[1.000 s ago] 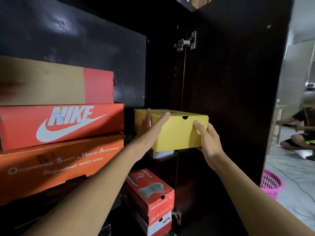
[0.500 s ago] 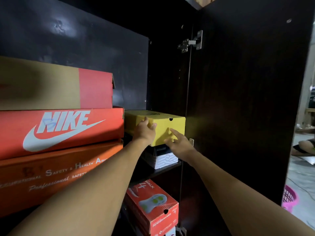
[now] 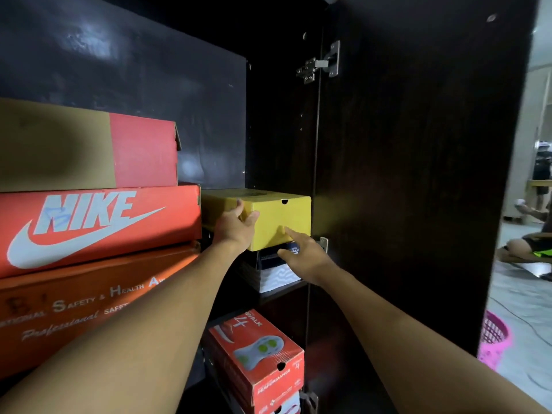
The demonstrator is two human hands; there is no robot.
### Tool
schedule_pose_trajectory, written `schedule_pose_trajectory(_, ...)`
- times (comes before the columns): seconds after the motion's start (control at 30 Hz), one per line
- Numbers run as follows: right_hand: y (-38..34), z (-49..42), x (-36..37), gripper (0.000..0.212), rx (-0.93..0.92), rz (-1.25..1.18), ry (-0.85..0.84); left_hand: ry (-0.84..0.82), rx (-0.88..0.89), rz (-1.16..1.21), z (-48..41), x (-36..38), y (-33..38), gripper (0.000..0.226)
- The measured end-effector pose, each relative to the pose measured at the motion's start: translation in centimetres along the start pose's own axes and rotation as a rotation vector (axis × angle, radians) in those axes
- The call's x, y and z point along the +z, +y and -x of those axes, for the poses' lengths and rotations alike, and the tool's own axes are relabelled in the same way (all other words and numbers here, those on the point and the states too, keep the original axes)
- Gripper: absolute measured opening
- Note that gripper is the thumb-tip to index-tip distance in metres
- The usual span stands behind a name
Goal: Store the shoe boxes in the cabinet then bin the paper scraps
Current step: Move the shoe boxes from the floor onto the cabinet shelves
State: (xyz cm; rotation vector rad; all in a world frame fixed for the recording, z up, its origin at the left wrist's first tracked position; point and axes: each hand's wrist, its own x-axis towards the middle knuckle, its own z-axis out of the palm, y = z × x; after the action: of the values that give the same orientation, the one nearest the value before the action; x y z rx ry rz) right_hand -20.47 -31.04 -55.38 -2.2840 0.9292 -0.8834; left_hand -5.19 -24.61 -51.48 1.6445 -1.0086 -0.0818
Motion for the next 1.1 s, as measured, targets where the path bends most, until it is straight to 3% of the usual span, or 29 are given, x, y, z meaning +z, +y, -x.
schedule_pose_trajectory(0.23,4.1,8.3,-1.4,0.053,0.075,-0.097,0.11,0.043,-0.052,-0.032,3.1,1.4,0.5,0.058)
schedule_pose_trajectory(0.43,8.8,22.9,-3.0,0.045,0.15,-0.135,0.231,-0.023,0.072,0.023,13.1,4.4,0.4,0.061)
schedule_pose_trajectory(0.57,13.9,34.4,-3.1,0.041,0.298,-0.095,0.311,-0.238,0.06,0.09,23.7,9.4,-1.7,0.043)
schedule_pose_trajectory(0.83,22.9,52.6,-1.9,0.036,0.824,-0.173,0.465,-0.74,-0.32,0.176,46.1,20.7,-5.1,0.037)
schedule_pose_trajectory(0.93,25.1,56.8,-1.1,0.046,1.003,-0.148,0.446,-0.9,-0.379,0.123,53.2,22.8,-7.0,0.041)
schedule_pose_trajectory(1.1,27.2,62.3,0.4,0.065,1.317,0.059,0.376,-1.029,-0.558,0.088,60.0,24.9,-10.3,0.041)
